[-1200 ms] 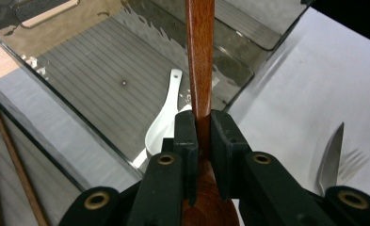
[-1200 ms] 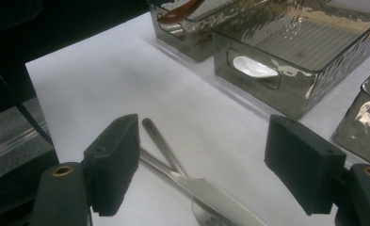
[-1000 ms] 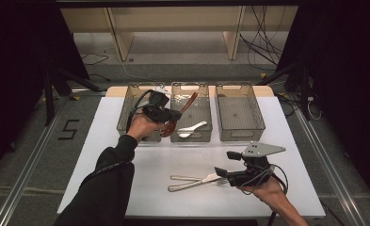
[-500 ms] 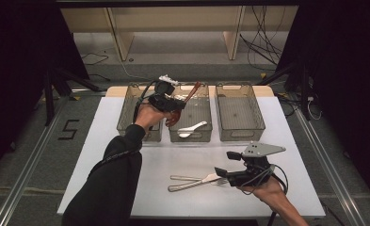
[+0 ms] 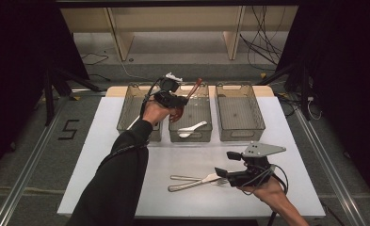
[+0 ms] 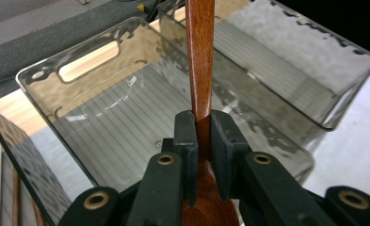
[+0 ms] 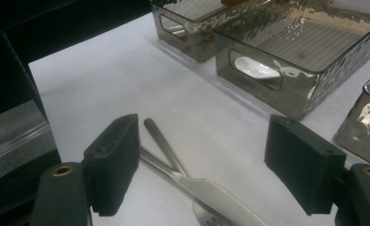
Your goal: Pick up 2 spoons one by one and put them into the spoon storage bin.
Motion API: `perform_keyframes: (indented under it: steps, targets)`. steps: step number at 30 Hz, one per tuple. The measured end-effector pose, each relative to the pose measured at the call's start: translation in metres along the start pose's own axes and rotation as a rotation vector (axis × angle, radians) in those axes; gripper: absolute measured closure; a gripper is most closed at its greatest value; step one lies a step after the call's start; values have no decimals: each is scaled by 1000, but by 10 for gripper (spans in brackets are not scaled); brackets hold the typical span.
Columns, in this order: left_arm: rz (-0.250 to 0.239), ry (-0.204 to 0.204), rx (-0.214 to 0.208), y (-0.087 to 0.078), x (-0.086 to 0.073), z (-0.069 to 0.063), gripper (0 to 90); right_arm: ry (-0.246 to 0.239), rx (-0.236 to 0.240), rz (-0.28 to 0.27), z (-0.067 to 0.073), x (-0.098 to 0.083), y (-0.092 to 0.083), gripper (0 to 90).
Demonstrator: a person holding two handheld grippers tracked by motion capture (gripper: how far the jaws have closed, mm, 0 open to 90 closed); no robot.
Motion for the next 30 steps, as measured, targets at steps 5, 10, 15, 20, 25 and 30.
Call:
perform_keyframes:
  steps: [5, 10, 15, 20, 25, 30]
  targets:
    - [-3, -9, 4, 4, -5, 3, 809, 1, 1, 1, 0, 0, 1, 277]
    - [-11, -29, 2, 7, -4, 3, 809, -3, 3, 2, 1, 0, 1, 277]
    - [-8, -29, 0, 13, -4, 0, 808, -2, 3, 1, 1, 0, 0, 277]
    - [15, -19, 22, 19, -9, 1, 805, -3, 5, -2, 1, 0, -1, 277]
    - [19, -32, 23, 23, -12, 3, 804, -3, 5, -1, 1, 0, -1, 277]
    - [29, -45, 33, 24, -15, 5, 793, -3, 5, 2, 2, 0, 0, 277]
Point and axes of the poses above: each handheld gripper's, and its own axes: y roughly forward along the jaws, x roughly out of its top, z roughly to its left, the point moved 2 cm from there along y, roughly forward along the jaws, and after that the axes turned 5 degrees about -z, right-handed, at the moved point
